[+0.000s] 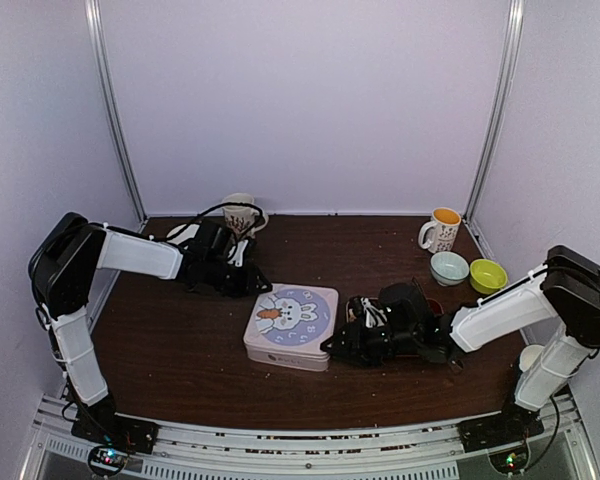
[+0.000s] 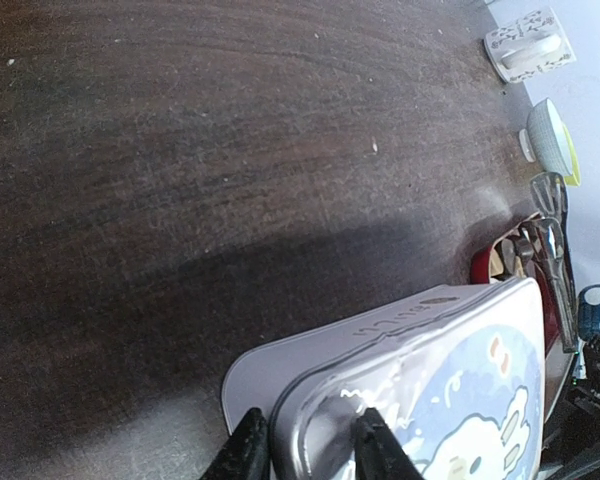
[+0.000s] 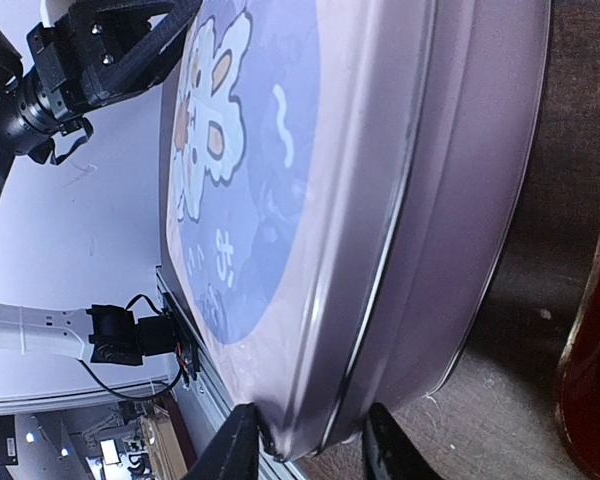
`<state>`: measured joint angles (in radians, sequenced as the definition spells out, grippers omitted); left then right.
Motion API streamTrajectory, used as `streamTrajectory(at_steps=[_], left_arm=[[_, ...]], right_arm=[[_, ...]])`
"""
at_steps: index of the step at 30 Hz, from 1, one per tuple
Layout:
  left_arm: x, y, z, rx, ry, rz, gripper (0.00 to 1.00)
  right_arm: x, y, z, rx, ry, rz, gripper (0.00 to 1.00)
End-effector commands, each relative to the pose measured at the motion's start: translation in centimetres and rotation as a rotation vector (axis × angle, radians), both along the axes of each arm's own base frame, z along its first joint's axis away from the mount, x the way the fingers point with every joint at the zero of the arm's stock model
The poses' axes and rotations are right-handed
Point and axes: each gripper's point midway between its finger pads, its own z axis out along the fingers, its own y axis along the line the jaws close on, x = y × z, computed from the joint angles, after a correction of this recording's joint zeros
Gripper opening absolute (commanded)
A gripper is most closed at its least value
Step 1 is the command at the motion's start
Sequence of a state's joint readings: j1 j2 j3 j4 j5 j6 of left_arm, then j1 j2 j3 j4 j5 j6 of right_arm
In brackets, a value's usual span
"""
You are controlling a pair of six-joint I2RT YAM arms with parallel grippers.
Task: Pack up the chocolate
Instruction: Adjust the box lid on the packing box, then press the box lid onto the packing box.
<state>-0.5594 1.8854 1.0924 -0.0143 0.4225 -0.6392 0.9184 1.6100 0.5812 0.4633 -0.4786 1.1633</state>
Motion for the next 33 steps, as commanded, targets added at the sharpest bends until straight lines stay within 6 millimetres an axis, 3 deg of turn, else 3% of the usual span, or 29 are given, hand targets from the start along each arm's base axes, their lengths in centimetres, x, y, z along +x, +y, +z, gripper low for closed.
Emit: streamTrajectory(at_steps=[1,14,21,27,33], left_arm=[[-2.3,-0.9,-2.3,0.041,0.053,-0.067,0.3],[-3.3,-1.8,-1.9,0.026,0.075,-0.07,0.32],[-4.0,-2.0,-2.3,0.032,0.087,-0.07,0.33],[-4.3,-1.8,-2.7,0.042,0.094,-0.058,0.33],[-4.3,-1.7,-2.6,0.052,0.09,-0.051,0.33]], right_arm=[[-1.0,-0.3,-1.1,-0.021,0.024,0.0,0.34],[-1.7,-0.8,-3.4,-0.006,0.078,-0.029,0.19],[-2.9,-1.5,-5.7,-0.06,0.123,-0.015,0.2],[-3.2,-1.9,-5.7,-0.073,0.114,-0.024,0.34],[-2.9,-0.8,-5.2,-0.111,0.077,0.003,0.41]])
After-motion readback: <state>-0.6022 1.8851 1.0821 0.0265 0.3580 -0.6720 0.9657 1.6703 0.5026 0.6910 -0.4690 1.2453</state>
